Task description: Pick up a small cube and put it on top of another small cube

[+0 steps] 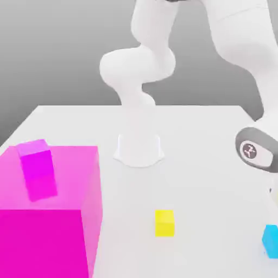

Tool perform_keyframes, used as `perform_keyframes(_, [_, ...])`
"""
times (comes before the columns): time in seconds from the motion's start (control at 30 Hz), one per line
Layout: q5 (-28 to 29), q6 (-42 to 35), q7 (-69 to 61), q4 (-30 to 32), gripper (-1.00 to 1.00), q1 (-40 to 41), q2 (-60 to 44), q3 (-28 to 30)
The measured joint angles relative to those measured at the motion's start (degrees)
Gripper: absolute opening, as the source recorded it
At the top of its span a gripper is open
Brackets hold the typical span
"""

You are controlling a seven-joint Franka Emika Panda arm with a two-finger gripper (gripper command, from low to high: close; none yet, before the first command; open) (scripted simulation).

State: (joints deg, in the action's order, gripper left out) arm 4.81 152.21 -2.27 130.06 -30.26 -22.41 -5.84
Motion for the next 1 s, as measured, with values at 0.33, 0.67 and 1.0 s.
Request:
perform_keyframes(0.33, [3.91, -0.76, 0.24, 18.71, -1.0, 8.96, 20.66, 8.85])
perform_keyframes(0.67, [-3.41, 4.41, -6.79, 32.72, -1.0, 11.8, 28.67, 14.11])
perform_keyframes(1.0, [-7.75, 14.51, -9.85, 32.53, 1.0, 11.53, 18.17, 13.45])
